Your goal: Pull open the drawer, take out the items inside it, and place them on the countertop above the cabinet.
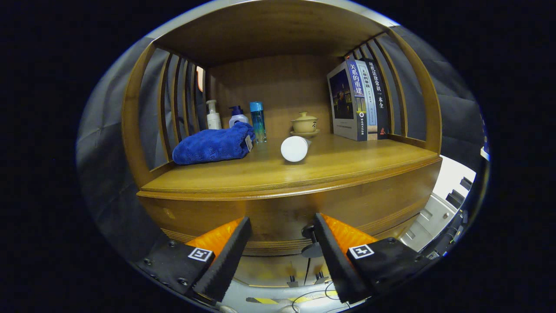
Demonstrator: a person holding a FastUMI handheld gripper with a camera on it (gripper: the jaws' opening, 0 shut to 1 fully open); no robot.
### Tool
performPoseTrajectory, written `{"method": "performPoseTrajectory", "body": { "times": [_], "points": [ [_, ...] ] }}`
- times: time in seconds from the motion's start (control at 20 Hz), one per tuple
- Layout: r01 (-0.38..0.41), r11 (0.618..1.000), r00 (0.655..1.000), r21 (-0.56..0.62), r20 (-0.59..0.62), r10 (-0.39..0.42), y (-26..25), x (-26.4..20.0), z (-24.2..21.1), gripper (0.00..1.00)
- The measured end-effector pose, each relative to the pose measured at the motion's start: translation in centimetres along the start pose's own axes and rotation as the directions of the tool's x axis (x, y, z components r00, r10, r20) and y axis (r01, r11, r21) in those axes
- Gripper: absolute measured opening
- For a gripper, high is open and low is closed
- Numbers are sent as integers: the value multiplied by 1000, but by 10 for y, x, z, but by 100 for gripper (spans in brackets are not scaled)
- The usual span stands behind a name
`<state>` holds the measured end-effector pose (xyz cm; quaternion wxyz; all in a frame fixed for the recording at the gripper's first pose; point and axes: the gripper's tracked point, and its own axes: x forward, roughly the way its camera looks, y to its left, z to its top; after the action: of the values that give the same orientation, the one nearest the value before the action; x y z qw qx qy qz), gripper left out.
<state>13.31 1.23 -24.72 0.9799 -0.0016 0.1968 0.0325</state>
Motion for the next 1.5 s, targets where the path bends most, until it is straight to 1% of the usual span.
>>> {"method": "performPoseTrajectory", "body": {
  "times": [0.15, 0.25, 0.3, 0.4, 0.45, 0.5, 0.6, 0.7, 0.9, 1.05, 1.2, 1.3, 1.5],
  "points": [
    [27, 1000, 999, 0, -37, -27, -1, -6, 0, 98],
    [25, 1000, 1000, 11, -12, -25, 3, -18, 11, 98],
    [38, 999, 999, 30, -2, -38, 3, -28, 17, 99],
    [49, 993, 998, 106, 28, -52, 6, -52, 27, 99],
    [32, 989, 998, 144, 44, -38, 11, -63, 35, 98],
    [8, 988, 999, 156, 45, -15, 16, -74, 41, 98],
    [27, 991, 998, 129, 45, -33, 6, -98, 59, 98],
    [44, 995, 995, 87, 81, -51, 1, -123, 88, 99],
    [53, 999, 990, 5, 127, -53, 0, -173, 140, 98],
    [51, 998, 984, -21, 174, -47, 2, -205, 172, 98],
    [42, 999, 978, -2, 204, -41, 6, -230, 189, 98],
    [48, 999, 973, 7, 228, -48, 3, -238, 200, 98],
    [58, 998, 971, 9, 231, -58, 3, -249, 196, 98]
  ]
}}
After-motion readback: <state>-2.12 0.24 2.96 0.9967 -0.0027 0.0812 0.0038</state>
